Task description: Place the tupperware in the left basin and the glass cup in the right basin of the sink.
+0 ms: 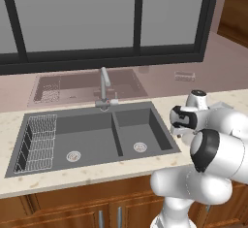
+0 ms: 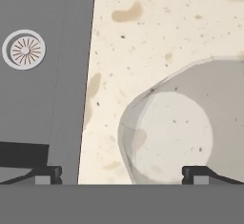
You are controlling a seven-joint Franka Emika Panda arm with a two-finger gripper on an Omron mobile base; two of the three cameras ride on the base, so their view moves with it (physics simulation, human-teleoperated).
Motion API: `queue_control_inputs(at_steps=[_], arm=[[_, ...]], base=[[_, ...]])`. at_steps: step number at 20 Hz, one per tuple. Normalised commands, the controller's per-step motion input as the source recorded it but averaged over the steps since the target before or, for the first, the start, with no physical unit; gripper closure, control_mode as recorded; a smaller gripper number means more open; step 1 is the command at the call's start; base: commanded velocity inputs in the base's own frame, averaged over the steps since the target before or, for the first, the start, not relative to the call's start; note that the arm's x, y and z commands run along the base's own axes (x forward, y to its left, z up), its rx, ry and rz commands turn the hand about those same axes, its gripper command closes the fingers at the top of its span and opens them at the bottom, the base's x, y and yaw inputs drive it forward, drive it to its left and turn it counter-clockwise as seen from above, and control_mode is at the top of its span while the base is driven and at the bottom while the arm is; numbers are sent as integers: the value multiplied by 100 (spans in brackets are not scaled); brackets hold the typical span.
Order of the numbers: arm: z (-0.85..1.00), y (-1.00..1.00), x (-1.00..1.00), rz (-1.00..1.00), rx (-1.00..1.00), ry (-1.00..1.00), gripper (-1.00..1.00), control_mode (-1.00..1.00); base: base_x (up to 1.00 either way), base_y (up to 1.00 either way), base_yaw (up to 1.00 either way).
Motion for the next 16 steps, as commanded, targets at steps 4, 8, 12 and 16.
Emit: queue_control_inputs(at_steps=[4,8,12,16], arm=[[-9,0,0,0,0,0,100,-100],[0,0,0,0,0,0,100,-100],[0,0,0,0,0,0,100,-100],[0,0,1,0,0,0,100,-100]], base=[[0,0,0],[0,0,0],[0,0,0],[0,0,0]])
